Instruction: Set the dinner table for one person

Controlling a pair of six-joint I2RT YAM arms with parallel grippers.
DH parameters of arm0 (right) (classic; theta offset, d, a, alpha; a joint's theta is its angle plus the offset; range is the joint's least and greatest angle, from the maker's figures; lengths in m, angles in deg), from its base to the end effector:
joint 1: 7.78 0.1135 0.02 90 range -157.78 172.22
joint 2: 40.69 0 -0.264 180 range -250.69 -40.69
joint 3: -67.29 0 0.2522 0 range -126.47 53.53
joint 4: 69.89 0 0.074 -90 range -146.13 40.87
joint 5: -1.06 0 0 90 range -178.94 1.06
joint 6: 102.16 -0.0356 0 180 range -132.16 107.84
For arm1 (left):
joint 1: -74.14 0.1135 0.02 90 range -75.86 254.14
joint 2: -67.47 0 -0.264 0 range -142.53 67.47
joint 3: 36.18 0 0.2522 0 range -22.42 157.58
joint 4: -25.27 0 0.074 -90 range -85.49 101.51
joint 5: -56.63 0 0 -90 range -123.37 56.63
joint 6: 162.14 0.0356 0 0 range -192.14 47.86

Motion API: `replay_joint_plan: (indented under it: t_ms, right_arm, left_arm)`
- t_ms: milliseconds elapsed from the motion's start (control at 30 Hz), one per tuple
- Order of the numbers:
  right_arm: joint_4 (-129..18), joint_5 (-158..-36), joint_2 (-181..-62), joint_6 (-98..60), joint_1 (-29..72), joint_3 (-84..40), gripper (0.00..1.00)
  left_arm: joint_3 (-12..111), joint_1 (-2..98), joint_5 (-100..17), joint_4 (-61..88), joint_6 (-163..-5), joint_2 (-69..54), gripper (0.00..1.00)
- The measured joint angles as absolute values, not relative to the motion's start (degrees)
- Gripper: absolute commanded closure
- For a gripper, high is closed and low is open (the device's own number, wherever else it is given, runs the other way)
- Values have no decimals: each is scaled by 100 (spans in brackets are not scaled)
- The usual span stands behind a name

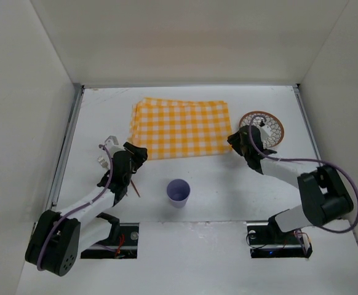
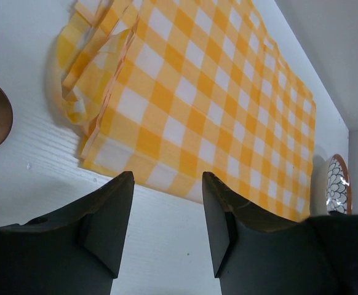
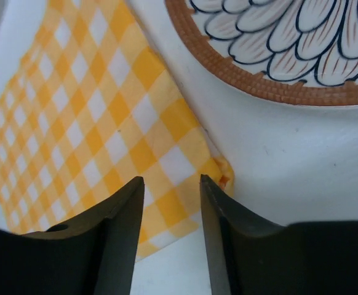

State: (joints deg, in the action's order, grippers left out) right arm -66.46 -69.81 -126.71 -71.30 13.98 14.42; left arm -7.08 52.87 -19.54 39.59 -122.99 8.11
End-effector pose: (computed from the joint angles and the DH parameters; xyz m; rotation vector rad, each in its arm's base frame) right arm 0.2823 0.1001 0.1748 0.8794 2.0189 0.4349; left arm 0.1966 -0.0674 0.1837 -0.6476 1.7776 -0.6519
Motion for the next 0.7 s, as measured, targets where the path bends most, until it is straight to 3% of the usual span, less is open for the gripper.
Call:
replay_joint_plan:
  t_ms: [67,167,300,367,433,500,700]
  right_arm:
    - [-6552,-6911,-12142,-6994,1433,1520,46]
    - [-6513,-6823,-11431,-6596,1673,1597,51]
    - [-6277,-6729,-10876,-6013,2224,1726,74]
    - [-6143,-6738,-10870,-5884,2327,1796,75]
    - [-6025,-6782,-11021,-5838,2218,1844,69]
    - [-5971,-6812,-11235,-5858,2054,1872,49]
    - [-6027,-6841,-11976,-6113,1713,1872,37]
  left_arm:
    - [-708,5260,-1930,3985,-12234,840,54]
    - [-706,5169,-1895,4009,-12144,792,54]
    - [-706,5009,-1891,4048,-12067,577,54]
    - [-706,4902,-1874,4057,-12030,492,54]
    - [-693,4795,-1825,4094,-11973,387,56]
    - [-647,4716,-1769,4094,-11923,250,56]
    - [-488,4686,-1443,3851,-11908,156,54]
